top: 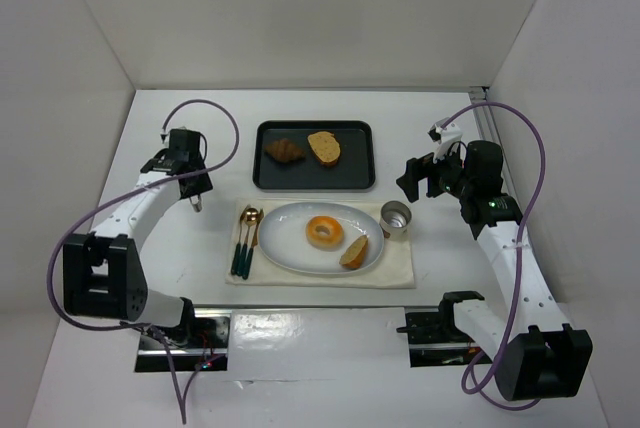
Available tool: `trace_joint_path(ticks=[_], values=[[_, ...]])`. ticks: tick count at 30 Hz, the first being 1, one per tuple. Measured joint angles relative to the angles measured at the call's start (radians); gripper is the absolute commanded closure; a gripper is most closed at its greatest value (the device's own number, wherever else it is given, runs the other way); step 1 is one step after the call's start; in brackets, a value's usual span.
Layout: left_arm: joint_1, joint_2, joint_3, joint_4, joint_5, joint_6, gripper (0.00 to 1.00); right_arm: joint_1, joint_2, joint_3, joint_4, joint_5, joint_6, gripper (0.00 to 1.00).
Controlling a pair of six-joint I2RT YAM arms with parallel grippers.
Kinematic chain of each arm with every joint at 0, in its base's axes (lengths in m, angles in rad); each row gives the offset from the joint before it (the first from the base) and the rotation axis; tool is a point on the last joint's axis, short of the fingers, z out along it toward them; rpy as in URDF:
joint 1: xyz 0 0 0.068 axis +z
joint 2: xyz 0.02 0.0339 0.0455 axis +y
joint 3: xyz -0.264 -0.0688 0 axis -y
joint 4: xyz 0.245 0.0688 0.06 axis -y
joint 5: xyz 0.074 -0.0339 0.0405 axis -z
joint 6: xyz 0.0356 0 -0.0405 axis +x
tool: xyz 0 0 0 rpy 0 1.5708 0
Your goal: Place the bread
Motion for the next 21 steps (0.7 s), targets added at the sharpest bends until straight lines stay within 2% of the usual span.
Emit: trace_joint_path(ticks=[4, 7, 16, 21], values=[[0.051, 0.061, -0.013, 0.026, -0.012, 0.041, 0.36, 0.000, -0.003, 0.000, 0.000, 0.000, 0.000, 0.00], [0.091, 0.103, -0.015, 0.048, -0.008, 0.065, 0.29, 0.000, -0.007, 0.000, 0.000, 0.000, 0.000, 0.00], [0.169, 0.274, -0.017, 0.028, 0.130, 0.085, 0.26, 0.000, -0.007, 0.000, 0.000, 0.000, 0.000, 0.00], [0.184, 0.278, -0.018, 0.026, 0.170, 0.105, 0.10, 0.000, -0.007, 0.000, 0.000, 0.000, 0.000, 0.00]])
